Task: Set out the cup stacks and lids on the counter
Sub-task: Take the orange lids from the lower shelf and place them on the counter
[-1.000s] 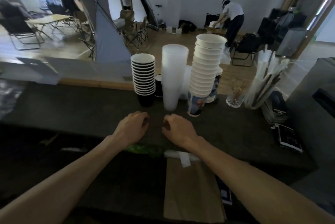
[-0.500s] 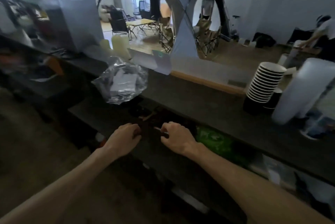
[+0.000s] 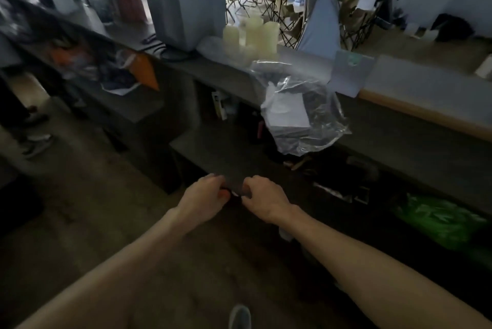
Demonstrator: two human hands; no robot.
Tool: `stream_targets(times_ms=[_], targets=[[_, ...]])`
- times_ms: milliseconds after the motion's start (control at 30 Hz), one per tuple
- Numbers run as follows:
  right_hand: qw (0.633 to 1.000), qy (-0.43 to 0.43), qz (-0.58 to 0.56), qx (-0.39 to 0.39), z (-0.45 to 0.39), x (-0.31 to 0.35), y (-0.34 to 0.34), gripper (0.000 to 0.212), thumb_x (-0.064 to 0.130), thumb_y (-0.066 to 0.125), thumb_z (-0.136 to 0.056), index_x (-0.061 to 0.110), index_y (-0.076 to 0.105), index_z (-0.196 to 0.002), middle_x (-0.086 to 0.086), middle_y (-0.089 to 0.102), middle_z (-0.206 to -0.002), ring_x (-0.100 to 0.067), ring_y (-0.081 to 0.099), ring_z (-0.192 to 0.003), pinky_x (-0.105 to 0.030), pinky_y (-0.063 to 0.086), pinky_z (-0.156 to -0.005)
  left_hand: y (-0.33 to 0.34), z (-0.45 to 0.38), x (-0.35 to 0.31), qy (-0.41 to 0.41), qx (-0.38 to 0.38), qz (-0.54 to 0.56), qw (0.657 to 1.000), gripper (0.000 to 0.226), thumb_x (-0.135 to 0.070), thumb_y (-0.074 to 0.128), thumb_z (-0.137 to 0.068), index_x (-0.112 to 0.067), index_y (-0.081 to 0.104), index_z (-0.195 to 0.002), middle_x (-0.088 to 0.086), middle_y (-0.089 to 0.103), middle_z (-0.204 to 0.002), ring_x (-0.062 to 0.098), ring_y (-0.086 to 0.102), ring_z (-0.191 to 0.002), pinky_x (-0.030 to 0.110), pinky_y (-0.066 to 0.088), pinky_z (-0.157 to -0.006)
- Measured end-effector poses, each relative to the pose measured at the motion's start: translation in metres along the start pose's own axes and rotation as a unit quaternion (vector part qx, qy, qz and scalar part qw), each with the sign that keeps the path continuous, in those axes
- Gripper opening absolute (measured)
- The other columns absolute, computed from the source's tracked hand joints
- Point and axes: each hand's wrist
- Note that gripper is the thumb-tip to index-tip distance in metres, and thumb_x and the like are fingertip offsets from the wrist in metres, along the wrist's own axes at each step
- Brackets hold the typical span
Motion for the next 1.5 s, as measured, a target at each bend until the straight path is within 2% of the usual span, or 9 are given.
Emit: stream_targets(times_ms=[167,400,600,700,833,1100,1267,1400,1500], targets=[[0.999,0.044,-0.026,-0.012,-0.092,0.015,0.011,0.012,0.031,0.065,-0.090,0.028,0.057,-0.098,0.006,0.055,-0.097,-0.009,0.055,-0.080,-0.028,0.046,-0.064,-0.020,-0.068,0.050,0.013,0.026,-0.035,0.999,0.020,-0.032,0.058,-0.092,-0.031,0.061,-0.112,-0.011,0.055,-0.109,0.009,0.057,-0.097,0.028,0.051,-0.079],[0.996,0.088,-0.018,-0.023,-0.167,0.038,0.003,0.016,0.031,0.063,-0.092,0.025,0.056,-0.105,0.004,0.056,-0.102,-0.012,0.057,-0.085,-0.037,0.055,-0.078,-0.050,-0.153,0.100,0.059,0.078,-0.059,0.993,0.019,-0.034,0.060,-0.091,-0.033,0.058,-0.110,-0.010,0.054,-0.108,0.008,0.057,-0.093,0.030,0.052,-0.079],[0.982,0.188,-0.034,0.001,-0.181,0.040,0.053,0.029,0.038,0.060,-0.093,0.020,0.053,-0.114,-0.003,0.062,-0.105,-0.022,0.061,-0.087,-0.038,0.049,-0.069,-0.020,-0.201,0.146,0.172,0.173,-0.129,0.961,0.026,-0.028,0.062,-0.090,-0.024,0.059,-0.115,0.001,0.058,-0.120,0.019,0.059,-0.107,0.037,0.050,-0.089],[0.973,0.231,-0.026,0.002,-0.181,0.032,0.097,0.024,0.031,0.054,-0.096,0.018,0.054,-0.117,-0.008,0.064,-0.111,-0.029,0.062,-0.098,-0.034,0.039,-0.069,0.012,-0.219,0.169,0.238,0.198,-0.137,0.941,0.030,-0.027,0.061,-0.087,-0.020,0.061,-0.116,0.007,0.061,-0.122,0.026,0.060,-0.111,0.041,0.050,-0.091],[0.961,0.277,-0.001,-0.008,-0.191,0.020,0.168,0.038,0.032,0.055,-0.093,0.017,0.057,-0.128,-0.012,0.064,-0.124,-0.034,0.062,-0.112,-0.037,0.046,-0.078,0.063,-0.225,0.191,0.286,0.196,-0.103,0.932,0.019,-0.028,0.058,-0.090,-0.021,0.061,-0.107,0.005,0.062,-0.115,0.027,0.061,-0.105,0.041,0.052,-0.086],[0.957,0.287,-0.041,-0.008,-0.238,-0.049,0.352,0.028,0.040,0.052,-0.096,0.020,0.060,-0.114,-0.006,0.065,-0.111,-0.027,0.064,-0.098,-0.045,0.055,-0.082,0.255,-0.240,0.274,0.367,0.219,-0.091,0.900,0.017,-0.033,0.054,-0.090,-0.017,0.058,-0.089,0.007,0.060,-0.102,0.027,0.059,-0.096,0.040,0.050,-0.081],[0.956,0.284,-0.017,-0.070,-0.273,-0.119,0.444,0.033,0.043,0.051,-0.097,0.016,0.058,-0.115,-0.008,0.063,-0.110,-0.027,0.061,-0.094,-0.032,0.043,-0.068,0.350,-0.286,0.324,0.350,0.148,-0.115,0.918,0.038,-0.035,0.062,-0.088,-0.012,0.055,-0.118,0.010,0.057,-0.115,0.027,0.056,-0.104,0.031,0.045,-0.076],[0.951,0.288,0.012,-0.113,-0.289,-0.172,0.495,0.039,0.039,0.054,-0.098,0.012,0.055,-0.127,-0.011,0.061,-0.116,-0.025,0.058,-0.097,-0.029,0.039,-0.068,0.415,-0.326,0.353,0.346,0.115,-0.122,0.923,0.047,-0.038,0.065,-0.085,-0.008,0.052,-0.119,0.013,0.055,-0.114,0.031,0.054,-0.106,0.037,0.048,-0.081],[0.942,0.298,0.032,-0.148,-0.294,-0.203,0.519,0.036,0.042,0.054,-0.098,0.013,0.057,-0.119,-0.009,0.063,-0.112,-0.021,0.057,-0.089,-0.029,0.040,-0.065,0.447,-0.341,0.352,0.365,0.084,-0.116,0.920,0.058,-0.040,0.065,-0.087,-0.011,0.047,-0.135,0.012,0.055,-0.121,0.025,0.052,-0.103,0.030,0.041,-0.078]])
Point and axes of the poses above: each hand's wrist, its own z-axis away from the middle knuckle, its own y-axis out of the palm, x = y × z
